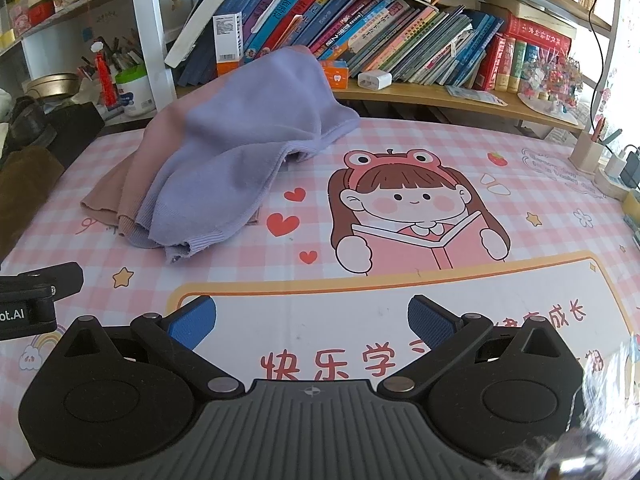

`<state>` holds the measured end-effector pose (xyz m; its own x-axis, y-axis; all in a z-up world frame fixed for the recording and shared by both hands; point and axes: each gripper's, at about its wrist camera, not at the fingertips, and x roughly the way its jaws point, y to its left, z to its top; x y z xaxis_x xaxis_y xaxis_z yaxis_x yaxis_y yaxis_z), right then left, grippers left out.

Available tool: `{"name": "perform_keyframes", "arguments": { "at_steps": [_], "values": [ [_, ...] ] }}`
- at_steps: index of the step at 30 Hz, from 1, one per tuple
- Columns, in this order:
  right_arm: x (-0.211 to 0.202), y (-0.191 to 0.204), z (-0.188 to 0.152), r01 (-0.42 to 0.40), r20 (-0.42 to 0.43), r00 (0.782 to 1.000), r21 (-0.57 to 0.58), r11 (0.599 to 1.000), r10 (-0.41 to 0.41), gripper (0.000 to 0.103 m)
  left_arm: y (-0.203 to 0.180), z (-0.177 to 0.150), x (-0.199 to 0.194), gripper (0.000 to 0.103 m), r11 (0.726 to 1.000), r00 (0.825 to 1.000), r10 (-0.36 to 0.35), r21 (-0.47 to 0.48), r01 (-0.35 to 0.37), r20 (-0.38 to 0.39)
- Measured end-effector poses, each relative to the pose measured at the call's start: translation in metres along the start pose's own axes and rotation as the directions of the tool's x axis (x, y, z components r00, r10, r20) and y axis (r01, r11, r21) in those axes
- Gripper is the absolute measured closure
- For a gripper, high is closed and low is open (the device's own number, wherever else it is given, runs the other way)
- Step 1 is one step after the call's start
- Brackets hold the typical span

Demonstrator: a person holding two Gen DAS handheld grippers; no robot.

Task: Fold clothes
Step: 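Move both grippers, open, toward the crumpled lavender-and-pink sweater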

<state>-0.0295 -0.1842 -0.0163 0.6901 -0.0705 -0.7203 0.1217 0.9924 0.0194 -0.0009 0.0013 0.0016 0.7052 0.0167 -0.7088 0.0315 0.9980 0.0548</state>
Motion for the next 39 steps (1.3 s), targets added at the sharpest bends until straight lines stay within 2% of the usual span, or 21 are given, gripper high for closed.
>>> {"name": "perform_keyframes", "arguments": {
  "at_steps": [31, 39],
  "values": [
    [-0.0041, -0.0013, -0.0028, 0.002, 0.001, 1.000, 0.006, 1.000, -0.002, 0.000, 0.0016, -0.0010, -0.0042, 0.000, 1.000, 1.000, -0.011, -0.002, 0.011, -0.005],
    [-0.0079, 0.0009, -0.0030, 0.021, 0.016, 1.000, 0.000, 1.000, -0.021, 0.000, 0.0042, -0.0017, -0.0058, 0.000, 0.996, 0.996, -0.086, -0.024, 0.086, -0.009]
  ]
}}
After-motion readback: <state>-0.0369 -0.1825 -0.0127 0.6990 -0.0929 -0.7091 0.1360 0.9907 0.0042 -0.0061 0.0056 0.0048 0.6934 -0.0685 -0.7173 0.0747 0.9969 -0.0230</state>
